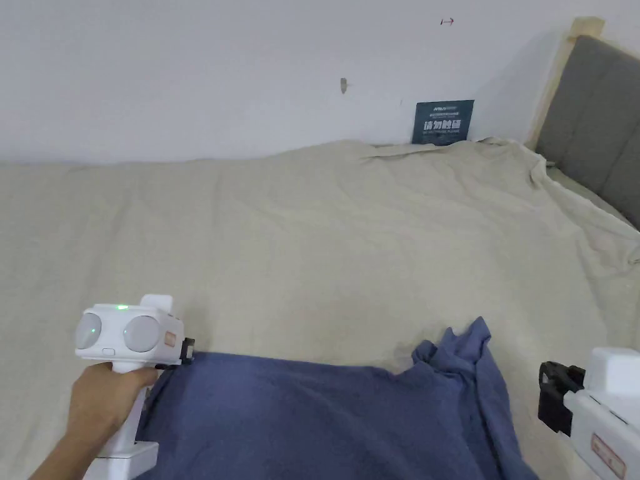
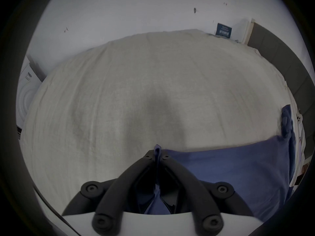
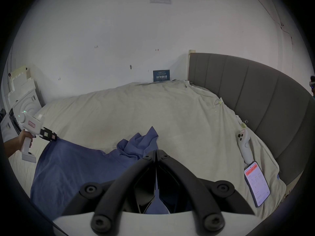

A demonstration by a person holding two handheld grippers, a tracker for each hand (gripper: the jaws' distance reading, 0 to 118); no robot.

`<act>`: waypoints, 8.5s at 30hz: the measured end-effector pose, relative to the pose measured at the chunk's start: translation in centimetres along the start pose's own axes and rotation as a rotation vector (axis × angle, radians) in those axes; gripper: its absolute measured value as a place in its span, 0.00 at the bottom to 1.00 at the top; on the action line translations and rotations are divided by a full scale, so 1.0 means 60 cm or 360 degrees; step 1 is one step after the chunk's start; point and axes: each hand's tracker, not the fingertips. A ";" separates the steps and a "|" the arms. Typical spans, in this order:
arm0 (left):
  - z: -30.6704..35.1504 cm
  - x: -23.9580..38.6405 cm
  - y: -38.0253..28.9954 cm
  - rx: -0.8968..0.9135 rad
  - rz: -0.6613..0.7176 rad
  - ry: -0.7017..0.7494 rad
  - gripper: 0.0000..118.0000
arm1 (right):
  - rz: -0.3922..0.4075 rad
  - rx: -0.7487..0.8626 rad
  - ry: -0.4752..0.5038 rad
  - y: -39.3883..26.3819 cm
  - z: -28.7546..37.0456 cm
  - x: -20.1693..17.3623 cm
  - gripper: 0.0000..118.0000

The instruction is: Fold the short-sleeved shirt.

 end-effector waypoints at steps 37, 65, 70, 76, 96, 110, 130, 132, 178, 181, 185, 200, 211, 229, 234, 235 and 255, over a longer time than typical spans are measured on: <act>0.262 -0.063 -0.070 0.0357 0.0152 -0.0081 0.00 | 0.0078 -0.0072 0.0211 0.126 0.044 -0.012 0.04; 0.753 -0.123 0.210 0.1273 0.0052 0.0232 0.00 | 0.0194 0.1001 0.0302 0.562 0.275 -0.075 0.04; 0.764 -0.118 0.246 0.1299 0.0021 0.0282 0.00 | 0.0226 0.1048 0.0276 0.602 0.266 -0.083 0.04; 0.722 -0.108 0.266 0.1273 0.0026 0.0285 0.00 | 0.0266 0.1041 0.0299 0.594 0.222 -0.086 0.04; 0.377 -0.122 -0.035 0.0604 0.0167 0.0099 0.00 | 0.0182 0.0384 0.0414 0.235 0.054 -0.068 0.04; 0.368 -0.122 -0.401 0.0347 0.0315 0.0012 0.00 | -0.0001 0.0082 0.0484 -0.084 0.222 -0.018 0.04; 0.382 -0.091 -0.620 0.0121 0.0333 0.0034 0.00 | -0.0092 -0.0288 0.0402 -0.296 0.297 0.058 0.04; 0.375 -0.087 -0.623 0.0103 0.0323 0.0048 0.00 | -0.0117 -0.0329 0.0379 -0.307 0.290 0.056 0.04; 0.480 -0.020 -0.520 0.0576 0.0347 0.0113 0.00 | 0.0027 0.0332 0.0191 -0.144 0.385 -0.053 0.00; 0.470 -0.026 -0.526 0.0454 0.0336 0.0127 0.00 | 0.0003 0.0327 0.0206 -0.144 0.385 -0.053 0.00; 0.451 -0.043 -0.539 0.0247 0.0396 0.0070 0.04 | 0.0013 0.0306 0.0215 -0.146 0.383 -0.050 0.00; 0.378 -0.056 -0.638 -0.0024 0.0425 0.0210 0.94 | -0.0027 0.0195 0.0223 -0.169 0.384 -0.039 0.00; 0.368 -0.047 -0.637 -0.0007 0.0352 0.0101 0.02 | -0.0038 -0.0036 0.0148 -0.203 0.350 0.006 0.00; 0.384 -0.050 -0.620 0.0049 0.0354 0.0060 0.01 | -0.0043 -0.0518 0.0132 -0.318 0.242 0.004 0.81; 0.384 -0.056 -0.620 0.0054 0.0363 0.0043 0.01 | -0.0050 -0.0518 0.0184 -0.316 0.248 -0.008 0.04; 0.384 -0.058 -0.620 0.0054 0.0373 0.0040 0.01 | -0.0055 -0.0511 0.0180 -0.315 0.253 -0.009 0.04; 0.373 -0.099 -0.426 0.0258 0.0309 0.0060 0.01 | 0.0191 -0.0159 0.0257 -0.101 0.202 -0.046 0.04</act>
